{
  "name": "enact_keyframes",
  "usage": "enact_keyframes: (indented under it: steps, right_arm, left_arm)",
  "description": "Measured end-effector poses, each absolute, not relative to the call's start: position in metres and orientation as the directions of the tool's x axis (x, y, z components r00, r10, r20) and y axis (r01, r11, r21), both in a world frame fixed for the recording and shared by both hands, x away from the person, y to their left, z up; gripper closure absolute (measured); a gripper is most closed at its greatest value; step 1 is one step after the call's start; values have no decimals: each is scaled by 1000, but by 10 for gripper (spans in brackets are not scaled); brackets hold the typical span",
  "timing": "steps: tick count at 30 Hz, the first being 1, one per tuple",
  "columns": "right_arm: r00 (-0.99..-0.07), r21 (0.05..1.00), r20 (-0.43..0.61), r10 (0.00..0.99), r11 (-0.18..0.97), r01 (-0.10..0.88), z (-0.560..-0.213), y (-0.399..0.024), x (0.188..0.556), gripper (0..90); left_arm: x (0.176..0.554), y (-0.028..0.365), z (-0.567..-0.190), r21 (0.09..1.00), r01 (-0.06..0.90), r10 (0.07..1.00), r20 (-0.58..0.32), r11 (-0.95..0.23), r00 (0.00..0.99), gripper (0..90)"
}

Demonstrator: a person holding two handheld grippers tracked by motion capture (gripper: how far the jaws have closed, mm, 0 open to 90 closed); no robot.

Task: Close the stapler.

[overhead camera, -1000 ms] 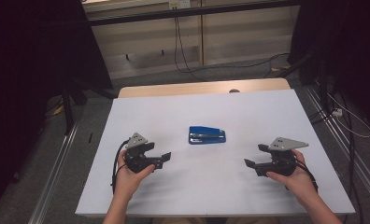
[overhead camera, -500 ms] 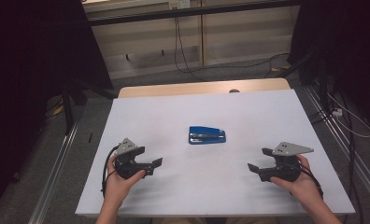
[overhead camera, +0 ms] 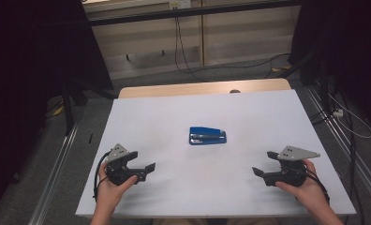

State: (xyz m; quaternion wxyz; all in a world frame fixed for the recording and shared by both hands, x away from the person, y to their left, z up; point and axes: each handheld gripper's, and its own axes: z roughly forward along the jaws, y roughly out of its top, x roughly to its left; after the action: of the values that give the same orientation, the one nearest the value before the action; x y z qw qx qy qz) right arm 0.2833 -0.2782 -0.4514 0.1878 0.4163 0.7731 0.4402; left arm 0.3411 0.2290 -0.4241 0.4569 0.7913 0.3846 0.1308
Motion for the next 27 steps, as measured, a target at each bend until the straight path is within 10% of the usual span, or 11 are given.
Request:
enact_keyframes:
  steps: [27]
  right_arm:
    - [-586, 852, 81, 806, 249, 461, -453, -283, 278, 161]
  left_arm:
    - [332, 250, -428, 829, 484, 728, -143, -282, 670, 78]
